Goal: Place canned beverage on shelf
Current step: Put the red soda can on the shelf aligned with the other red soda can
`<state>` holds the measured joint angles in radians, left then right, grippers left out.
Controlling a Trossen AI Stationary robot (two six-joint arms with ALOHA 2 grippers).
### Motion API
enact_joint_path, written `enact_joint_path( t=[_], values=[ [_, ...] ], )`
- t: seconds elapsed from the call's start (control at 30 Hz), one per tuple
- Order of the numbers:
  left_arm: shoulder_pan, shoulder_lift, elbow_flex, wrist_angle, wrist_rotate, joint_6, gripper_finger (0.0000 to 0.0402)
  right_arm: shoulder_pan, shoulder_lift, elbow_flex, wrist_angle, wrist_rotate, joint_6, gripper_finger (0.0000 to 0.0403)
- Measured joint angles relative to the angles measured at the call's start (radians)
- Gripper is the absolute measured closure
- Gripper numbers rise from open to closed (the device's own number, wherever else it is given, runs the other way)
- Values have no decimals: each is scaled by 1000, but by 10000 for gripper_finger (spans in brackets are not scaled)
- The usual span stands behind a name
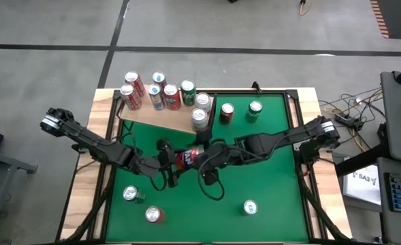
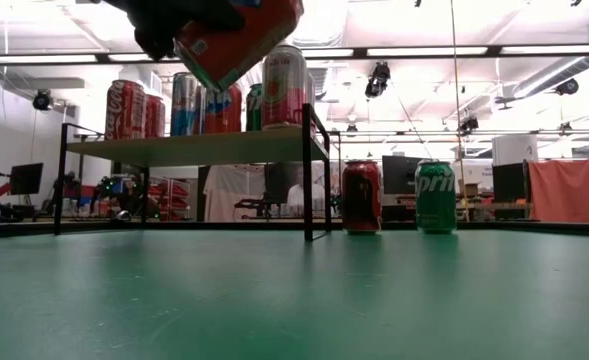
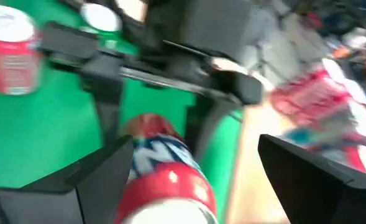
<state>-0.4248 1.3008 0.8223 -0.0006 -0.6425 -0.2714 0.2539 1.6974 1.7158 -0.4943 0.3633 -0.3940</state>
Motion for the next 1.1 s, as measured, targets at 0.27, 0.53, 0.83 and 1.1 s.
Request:
enact_joint_path(
  t=[0.27,0.53,0.83,1.1],
  values=[
    [-46,-85,0,13,-106,133,112,2,-132,3,-24,60,41,65],
    [-70,-237,-17,25,-227,337,112,2,-283,-136,58,59,179,71],
    [-23,-368,-265,491,-268,562,112,3,-363,-361,317,59,181,76],
    [80,-343,-500,936,-262,593,112,1,-381,-461,482,121,129,76]
  ],
)
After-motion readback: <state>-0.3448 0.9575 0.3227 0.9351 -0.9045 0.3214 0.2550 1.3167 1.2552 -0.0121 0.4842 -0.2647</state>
